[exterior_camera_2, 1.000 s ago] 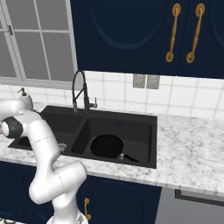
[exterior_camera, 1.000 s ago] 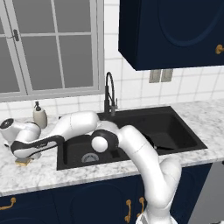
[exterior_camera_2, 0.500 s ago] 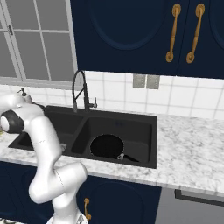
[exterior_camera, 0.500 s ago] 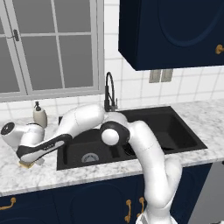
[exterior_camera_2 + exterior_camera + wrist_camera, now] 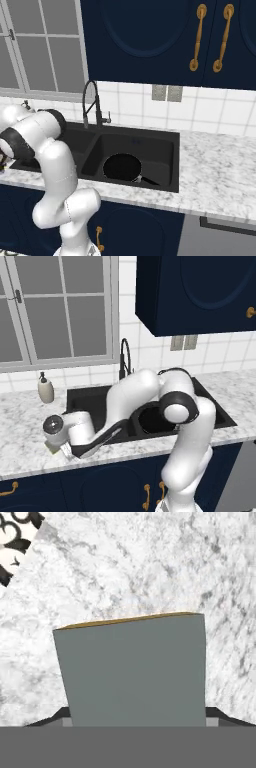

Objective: Pick the pan and sponge and place them into the sink. Then turn on the water.

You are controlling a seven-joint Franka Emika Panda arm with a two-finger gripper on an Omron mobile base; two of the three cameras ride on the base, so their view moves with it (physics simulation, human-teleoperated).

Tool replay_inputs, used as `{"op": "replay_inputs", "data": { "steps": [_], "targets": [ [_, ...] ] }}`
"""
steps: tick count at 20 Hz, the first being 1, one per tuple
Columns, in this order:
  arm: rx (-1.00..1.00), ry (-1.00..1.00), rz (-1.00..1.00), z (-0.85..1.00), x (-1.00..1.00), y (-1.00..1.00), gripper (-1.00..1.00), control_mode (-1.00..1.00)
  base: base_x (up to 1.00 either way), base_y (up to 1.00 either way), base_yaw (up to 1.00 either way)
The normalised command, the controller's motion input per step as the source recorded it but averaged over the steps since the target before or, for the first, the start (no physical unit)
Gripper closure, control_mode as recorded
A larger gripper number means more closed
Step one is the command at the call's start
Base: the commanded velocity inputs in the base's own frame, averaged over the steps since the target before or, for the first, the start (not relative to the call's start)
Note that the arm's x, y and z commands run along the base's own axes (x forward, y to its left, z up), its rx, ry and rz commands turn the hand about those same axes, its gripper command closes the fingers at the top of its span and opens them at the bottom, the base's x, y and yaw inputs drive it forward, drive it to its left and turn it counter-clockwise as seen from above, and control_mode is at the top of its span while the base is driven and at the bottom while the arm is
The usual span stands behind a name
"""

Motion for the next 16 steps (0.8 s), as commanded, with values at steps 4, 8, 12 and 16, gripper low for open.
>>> {"op": "replay_inputs", "data": {
  "steps": [4,8,12,16],
  "targets": [
    [0.29,-0.25,-0.32,0.33,-0.30,-0.87,1.00,-1.00,0.00,0.00,0.00],
    [0.18,-0.14,-0.39,0.87,-0.02,-0.24,1.00,-1.00,0.00,0.00,0.00],
    [0.09,-0.02,-0.39,1.00,0.00,0.00,1.00,-1.00,0.00,0.00,0.00],
    [0.12,0.01,-0.38,1.00,0.00,0.00,1.00,-1.00,0.00,0.00,0.00]
  ]
}}
